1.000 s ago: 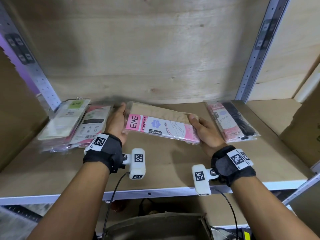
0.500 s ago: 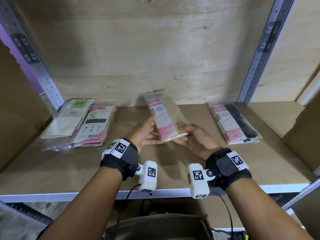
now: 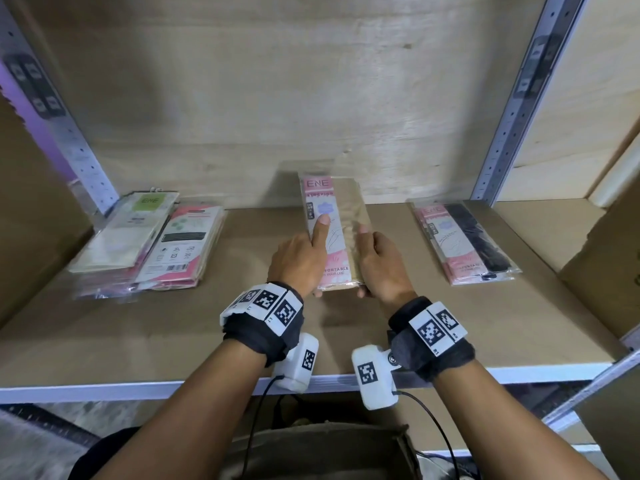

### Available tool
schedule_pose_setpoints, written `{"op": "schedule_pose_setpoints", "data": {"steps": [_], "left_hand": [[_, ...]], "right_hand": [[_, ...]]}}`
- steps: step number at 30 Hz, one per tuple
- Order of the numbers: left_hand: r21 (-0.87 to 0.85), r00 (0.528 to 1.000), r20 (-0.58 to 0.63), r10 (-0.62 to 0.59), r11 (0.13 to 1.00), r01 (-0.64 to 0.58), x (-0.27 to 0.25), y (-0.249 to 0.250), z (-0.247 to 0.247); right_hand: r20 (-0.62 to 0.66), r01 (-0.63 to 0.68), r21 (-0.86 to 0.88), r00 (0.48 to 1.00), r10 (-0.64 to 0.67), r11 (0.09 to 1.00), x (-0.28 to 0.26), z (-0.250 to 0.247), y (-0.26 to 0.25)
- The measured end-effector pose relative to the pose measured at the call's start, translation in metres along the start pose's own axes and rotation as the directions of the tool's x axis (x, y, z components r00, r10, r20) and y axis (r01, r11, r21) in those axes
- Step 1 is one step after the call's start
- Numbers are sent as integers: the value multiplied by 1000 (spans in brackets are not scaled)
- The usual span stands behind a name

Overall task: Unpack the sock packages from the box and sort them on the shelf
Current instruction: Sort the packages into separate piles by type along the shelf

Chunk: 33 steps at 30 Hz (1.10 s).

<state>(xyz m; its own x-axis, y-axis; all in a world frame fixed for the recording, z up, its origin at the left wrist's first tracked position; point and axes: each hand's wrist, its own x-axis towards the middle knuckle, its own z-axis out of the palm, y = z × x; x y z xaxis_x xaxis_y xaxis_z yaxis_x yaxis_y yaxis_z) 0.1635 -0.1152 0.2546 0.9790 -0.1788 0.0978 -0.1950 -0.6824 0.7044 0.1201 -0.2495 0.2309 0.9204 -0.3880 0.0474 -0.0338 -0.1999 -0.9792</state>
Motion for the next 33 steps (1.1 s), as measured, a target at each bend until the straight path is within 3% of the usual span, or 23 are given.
{"op": "schedule_pose_setpoints", "data": {"steps": [7, 14, 18, 22, 26, 29, 33], "left_hand": [[7, 993, -110, 52, 999, -52, 3, 5, -1], [-286, 997, -75, -30, 958, 7, 7, 6, 1], [-360, 997, -42, -59, 932, 40, 8, 9, -1], [-272, 999, -6, -50, 961, 46, 6, 5, -2], [-125, 998, 25, -50, 991, 53, 8, -3, -6], [-90, 987, 149, -65, 993, 79, 9, -10, -6], [-203, 927, 318, -198, 941, 270, 10, -16, -5]], "right_hand": [[-67, 110, -157, 990, -121, 982, 2, -1, -5], [-39, 14, 103, 999, -10, 995, 8, 2, -1], [-24, 1, 140, 1000, 3, 990, 9, 1, -2], [-17, 39, 16, 999, -39, 999, 11, -5, 2], [162, -54, -68, 985, 64, 996, 9, -18, 3], [199, -76, -142, 975, 104, 987, 8, -24, 4], [144, -147, -302, 970, 197, 942, 9, -30, 12]]}}
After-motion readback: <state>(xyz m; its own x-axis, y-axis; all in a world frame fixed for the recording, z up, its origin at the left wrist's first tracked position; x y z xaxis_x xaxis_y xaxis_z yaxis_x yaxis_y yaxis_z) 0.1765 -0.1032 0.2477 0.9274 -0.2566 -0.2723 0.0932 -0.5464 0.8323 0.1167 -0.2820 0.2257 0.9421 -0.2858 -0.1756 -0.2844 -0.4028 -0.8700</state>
